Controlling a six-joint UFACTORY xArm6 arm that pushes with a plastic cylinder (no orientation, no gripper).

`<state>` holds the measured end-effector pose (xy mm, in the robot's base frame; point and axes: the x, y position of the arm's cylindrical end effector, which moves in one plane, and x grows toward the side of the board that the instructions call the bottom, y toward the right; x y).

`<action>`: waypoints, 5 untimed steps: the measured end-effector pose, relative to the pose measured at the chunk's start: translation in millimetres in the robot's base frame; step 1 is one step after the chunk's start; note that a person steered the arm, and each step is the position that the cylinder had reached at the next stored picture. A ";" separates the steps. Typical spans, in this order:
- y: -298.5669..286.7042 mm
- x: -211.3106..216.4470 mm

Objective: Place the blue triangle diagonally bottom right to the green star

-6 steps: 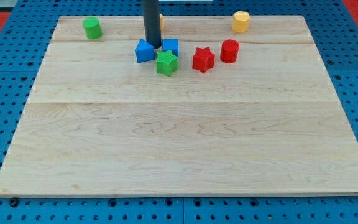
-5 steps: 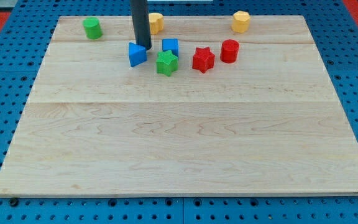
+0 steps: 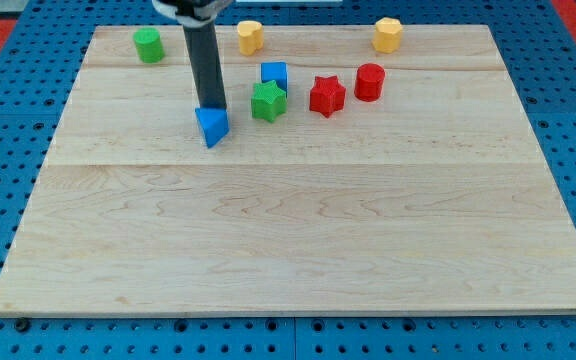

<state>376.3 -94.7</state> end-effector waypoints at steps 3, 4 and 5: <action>27.2 60.5; 104.0 80.7; 156.3 65.8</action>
